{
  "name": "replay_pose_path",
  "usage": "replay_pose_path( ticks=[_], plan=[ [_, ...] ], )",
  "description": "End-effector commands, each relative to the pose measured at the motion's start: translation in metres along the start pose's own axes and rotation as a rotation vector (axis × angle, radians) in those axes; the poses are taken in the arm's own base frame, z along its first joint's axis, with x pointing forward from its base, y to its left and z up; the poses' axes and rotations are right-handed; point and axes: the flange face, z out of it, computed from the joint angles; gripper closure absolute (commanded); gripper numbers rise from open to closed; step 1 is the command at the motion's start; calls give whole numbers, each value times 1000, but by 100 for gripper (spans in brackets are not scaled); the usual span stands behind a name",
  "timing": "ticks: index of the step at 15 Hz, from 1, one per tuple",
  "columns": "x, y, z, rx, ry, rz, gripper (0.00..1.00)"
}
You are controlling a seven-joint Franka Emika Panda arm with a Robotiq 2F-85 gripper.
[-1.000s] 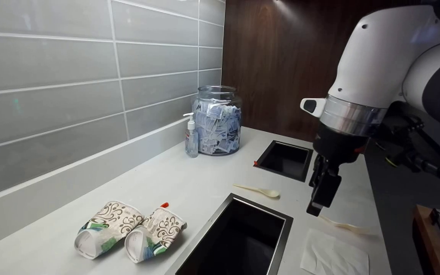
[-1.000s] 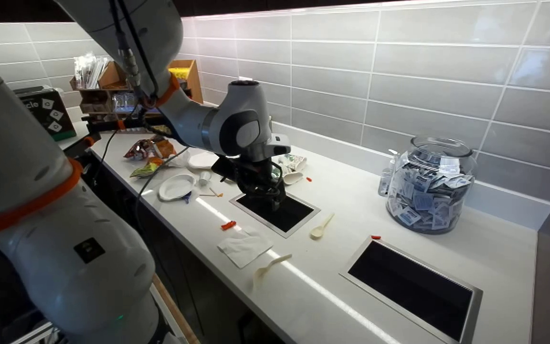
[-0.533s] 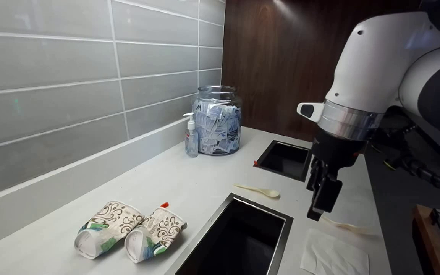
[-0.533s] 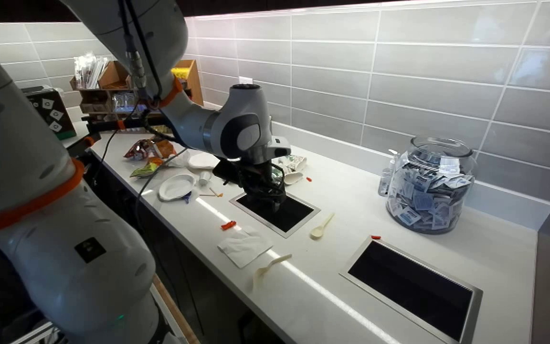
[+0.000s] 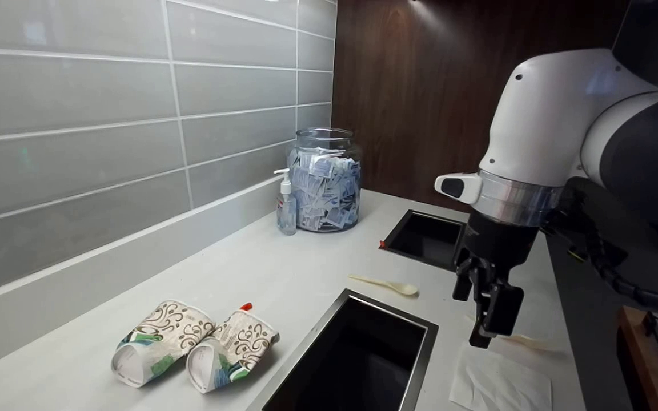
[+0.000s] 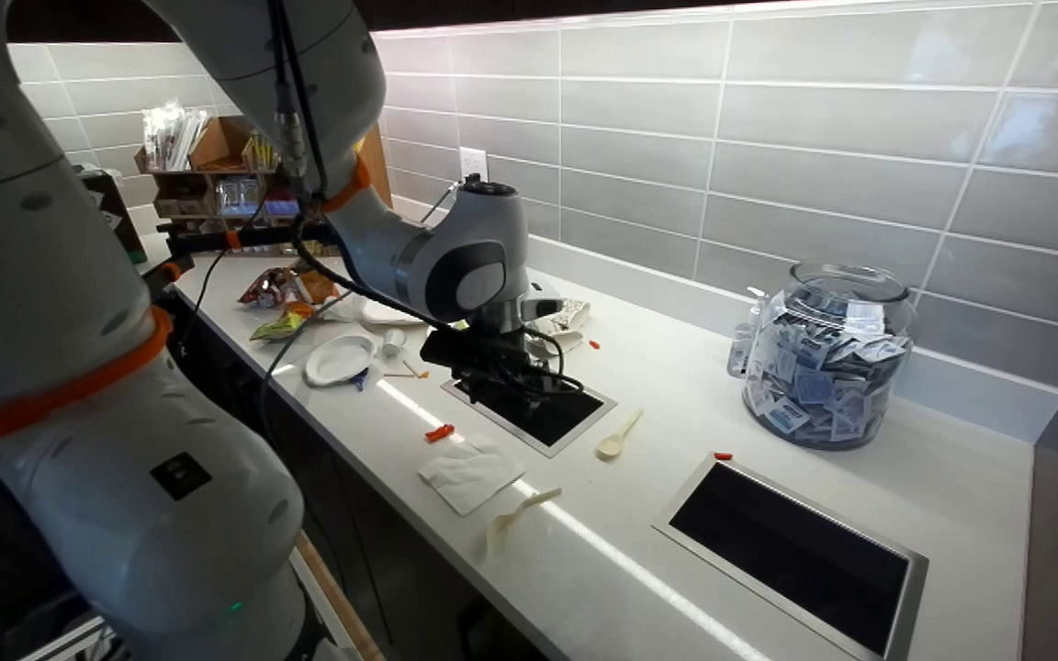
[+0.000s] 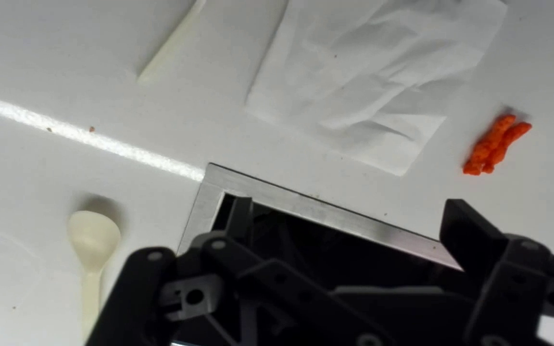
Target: Use the napkin to wipe the surface and put it in the bin
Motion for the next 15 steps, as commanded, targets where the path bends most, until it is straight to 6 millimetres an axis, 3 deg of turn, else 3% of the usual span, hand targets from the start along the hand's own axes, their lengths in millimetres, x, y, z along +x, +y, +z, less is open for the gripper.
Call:
replay_pose_path(
  ticks=[1, 15],
  plan=[
    [0, 0, 18, 10, 5, -33, 0],
    [-15, -15, 68, 75, -96, -85, 0]
  ],
)
